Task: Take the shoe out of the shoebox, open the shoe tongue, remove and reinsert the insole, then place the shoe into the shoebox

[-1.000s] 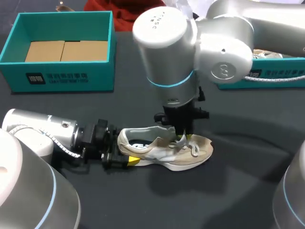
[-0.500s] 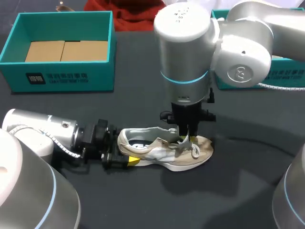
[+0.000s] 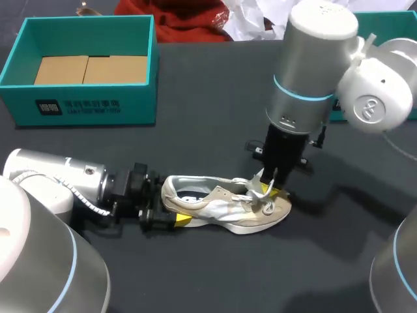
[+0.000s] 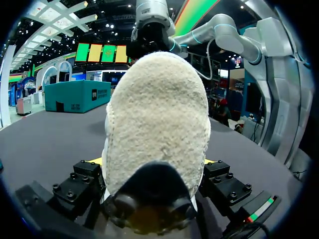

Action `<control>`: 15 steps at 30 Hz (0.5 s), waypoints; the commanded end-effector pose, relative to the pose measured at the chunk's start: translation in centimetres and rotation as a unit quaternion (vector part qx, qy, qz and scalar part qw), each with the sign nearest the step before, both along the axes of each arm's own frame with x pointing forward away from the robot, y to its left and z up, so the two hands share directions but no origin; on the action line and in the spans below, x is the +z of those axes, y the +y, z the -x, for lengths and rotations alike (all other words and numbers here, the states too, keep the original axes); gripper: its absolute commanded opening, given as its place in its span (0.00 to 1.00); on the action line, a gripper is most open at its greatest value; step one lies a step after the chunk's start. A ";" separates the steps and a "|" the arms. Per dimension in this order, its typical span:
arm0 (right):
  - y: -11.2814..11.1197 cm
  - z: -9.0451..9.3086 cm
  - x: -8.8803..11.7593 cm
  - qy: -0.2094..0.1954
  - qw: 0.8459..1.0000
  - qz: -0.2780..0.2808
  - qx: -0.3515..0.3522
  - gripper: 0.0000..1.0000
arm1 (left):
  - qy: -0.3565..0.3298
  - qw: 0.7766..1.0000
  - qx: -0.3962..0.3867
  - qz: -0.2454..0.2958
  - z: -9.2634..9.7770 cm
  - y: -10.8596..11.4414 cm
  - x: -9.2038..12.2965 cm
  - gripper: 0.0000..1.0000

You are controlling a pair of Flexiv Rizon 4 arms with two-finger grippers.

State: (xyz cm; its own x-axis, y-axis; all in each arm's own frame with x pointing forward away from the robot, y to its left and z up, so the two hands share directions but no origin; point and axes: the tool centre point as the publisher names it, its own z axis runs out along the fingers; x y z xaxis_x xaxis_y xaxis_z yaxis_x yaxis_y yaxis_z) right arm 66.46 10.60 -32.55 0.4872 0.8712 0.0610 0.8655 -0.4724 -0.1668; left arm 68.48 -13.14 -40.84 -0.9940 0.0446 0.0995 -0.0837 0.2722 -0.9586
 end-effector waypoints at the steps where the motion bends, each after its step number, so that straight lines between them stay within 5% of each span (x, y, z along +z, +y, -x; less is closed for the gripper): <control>1: -1.6 1.4 0.1 -0.047 0.995 -0.048 -0.076 0.00 | 0.000 1.000 0.001 -0.001 0.1 0.4 -0.4 0.00; 15: -1.4 0.4 0.0 -0.099 0.992 -0.077 0.027 0.00 | 0.000 1.000 0.001 -0.001 0.1 0.4 -0.4 0.00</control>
State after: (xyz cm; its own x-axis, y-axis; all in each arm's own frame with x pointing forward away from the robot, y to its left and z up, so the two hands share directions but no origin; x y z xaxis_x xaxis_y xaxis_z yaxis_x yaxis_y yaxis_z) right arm 65.93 10.19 -32.26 0.4374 0.8717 0.2212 0.8972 -0.4398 -0.0410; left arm 68.46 -13.19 -40.82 -0.9941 0.0442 0.0993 -0.0836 0.2725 -0.9585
